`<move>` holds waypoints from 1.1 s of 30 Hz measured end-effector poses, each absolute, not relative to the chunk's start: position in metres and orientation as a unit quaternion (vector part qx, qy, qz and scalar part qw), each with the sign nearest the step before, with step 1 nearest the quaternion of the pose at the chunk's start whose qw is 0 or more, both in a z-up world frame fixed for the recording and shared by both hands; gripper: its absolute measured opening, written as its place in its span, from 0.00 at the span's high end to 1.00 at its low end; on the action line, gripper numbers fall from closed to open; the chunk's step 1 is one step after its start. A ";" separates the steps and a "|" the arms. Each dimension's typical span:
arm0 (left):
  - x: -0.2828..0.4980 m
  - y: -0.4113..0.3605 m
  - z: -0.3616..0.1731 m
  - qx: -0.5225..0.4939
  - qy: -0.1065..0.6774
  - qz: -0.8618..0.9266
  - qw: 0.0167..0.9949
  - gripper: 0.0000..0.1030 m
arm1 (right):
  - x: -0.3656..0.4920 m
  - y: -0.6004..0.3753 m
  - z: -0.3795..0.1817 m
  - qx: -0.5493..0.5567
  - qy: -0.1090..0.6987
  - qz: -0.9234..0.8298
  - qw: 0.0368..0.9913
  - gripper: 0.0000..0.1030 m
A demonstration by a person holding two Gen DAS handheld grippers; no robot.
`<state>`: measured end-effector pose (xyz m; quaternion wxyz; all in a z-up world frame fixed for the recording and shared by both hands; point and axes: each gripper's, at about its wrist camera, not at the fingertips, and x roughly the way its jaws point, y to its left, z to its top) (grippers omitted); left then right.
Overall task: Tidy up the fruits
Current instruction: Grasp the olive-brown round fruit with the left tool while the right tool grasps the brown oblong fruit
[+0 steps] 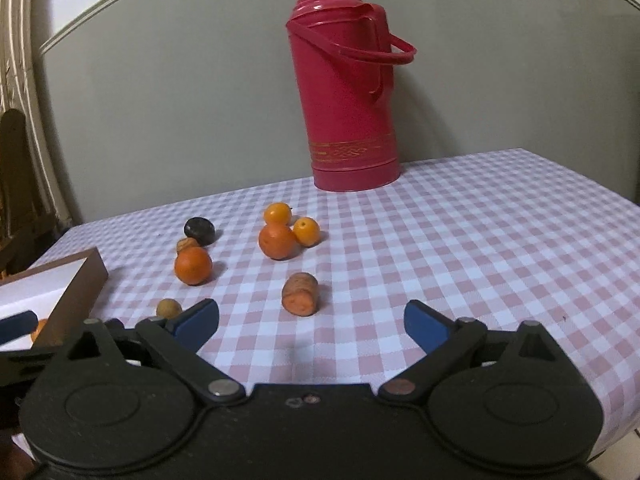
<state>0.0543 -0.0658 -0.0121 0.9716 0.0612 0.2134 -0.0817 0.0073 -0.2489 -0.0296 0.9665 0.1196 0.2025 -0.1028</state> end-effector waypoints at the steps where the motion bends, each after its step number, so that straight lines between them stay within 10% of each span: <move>1: 0.057 -0.067 -0.014 0.060 0.217 -0.081 0.971 0.00 | 0.009 -0.249 -0.030 0.120 0.203 -0.102 0.966 0.14; 33: 0.099 -0.101 -0.032 0.050 0.254 -0.105 0.960 0.28 | 0.061 -0.262 -0.037 0.131 0.236 -0.083 0.959 0.45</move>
